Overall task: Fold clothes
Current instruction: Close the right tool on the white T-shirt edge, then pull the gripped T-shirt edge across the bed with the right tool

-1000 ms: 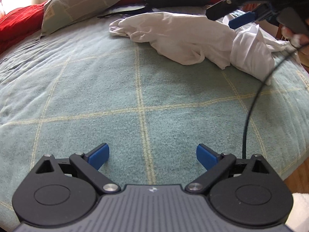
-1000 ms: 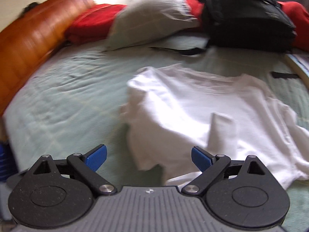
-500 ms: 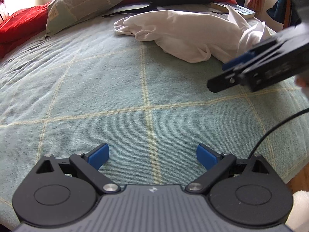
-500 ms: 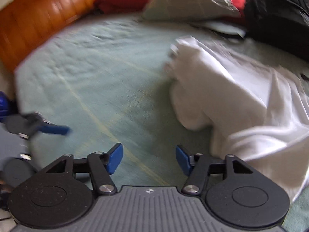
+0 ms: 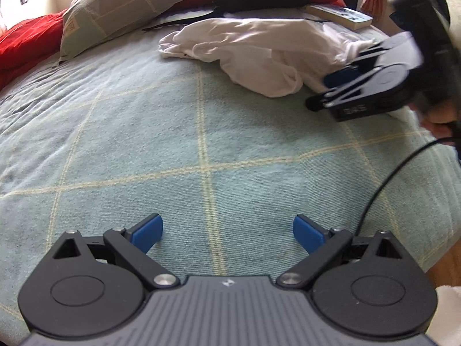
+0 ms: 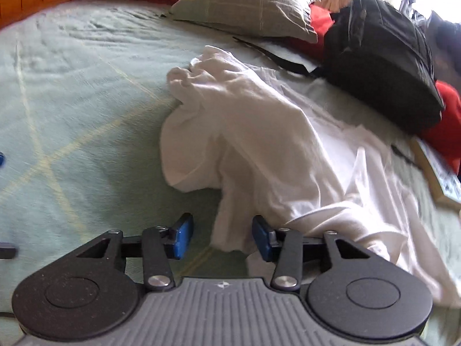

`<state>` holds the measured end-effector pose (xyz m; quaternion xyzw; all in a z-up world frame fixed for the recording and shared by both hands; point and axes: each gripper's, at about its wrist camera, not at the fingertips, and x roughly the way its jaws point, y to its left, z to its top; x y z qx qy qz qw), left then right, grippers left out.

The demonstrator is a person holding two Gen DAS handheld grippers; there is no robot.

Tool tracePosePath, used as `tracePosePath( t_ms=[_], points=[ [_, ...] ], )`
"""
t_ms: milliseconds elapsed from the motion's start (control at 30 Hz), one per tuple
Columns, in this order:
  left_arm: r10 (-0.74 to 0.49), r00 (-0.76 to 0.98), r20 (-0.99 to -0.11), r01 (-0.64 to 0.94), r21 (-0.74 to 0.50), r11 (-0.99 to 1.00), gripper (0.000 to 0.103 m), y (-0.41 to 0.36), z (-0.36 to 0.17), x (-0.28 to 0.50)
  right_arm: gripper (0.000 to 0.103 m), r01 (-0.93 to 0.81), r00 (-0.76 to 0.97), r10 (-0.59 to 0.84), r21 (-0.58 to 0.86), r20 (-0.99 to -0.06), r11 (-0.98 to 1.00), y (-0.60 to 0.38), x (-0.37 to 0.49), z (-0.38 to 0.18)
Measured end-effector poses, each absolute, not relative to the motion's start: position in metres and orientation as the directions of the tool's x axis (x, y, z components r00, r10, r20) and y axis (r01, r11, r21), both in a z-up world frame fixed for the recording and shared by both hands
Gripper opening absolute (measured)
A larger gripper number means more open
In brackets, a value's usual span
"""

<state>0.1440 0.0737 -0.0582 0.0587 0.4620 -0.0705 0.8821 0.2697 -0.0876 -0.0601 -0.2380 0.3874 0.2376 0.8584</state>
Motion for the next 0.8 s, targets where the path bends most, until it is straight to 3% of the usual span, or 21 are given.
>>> tracePosePath(
  t_ms=[67,100,133,400,800],
  points=[
    [-0.075,0.568,-0.819,0.186,0.039,0.982,0.097,0.073,-0.056,0.142,0.036,-0.587,0.606,0.207,-0.256,-0.768,0.768,-0.086,0.274,-0.062],
    [-0.078,0.571,-0.817,0.19,0.04,0.981,0.097,0.072,-0.055,0.141,0.017,-0.578,0.622,0.187,-0.285,-0.76,0.765,-0.084,0.275,-0.063],
    [-0.08,0.573,-0.816,0.194,0.04,0.98,0.097,0.072,-0.054,0.141,0.012,-0.569,0.627,0.175,-0.292,-0.759,0.769,-0.085,0.277,-0.063],
    [-0.079,0.594,-0.801,0.209,0.058,0.976,0.097,0.076,-0.047,0.131,0.01,-0.585,0.567,0.229,-0.191,-0.791,0.788,-0.09,0.267,-0.036],
    [-0.037,0.641,-0.767,0.151,0.079,0.985,0.097,0.11,-0.034,0.098,0.009,-0.718,0.364,0.421,0.038,-0.831,0.695,-0.044,0.234,-0.005]
  ],
)
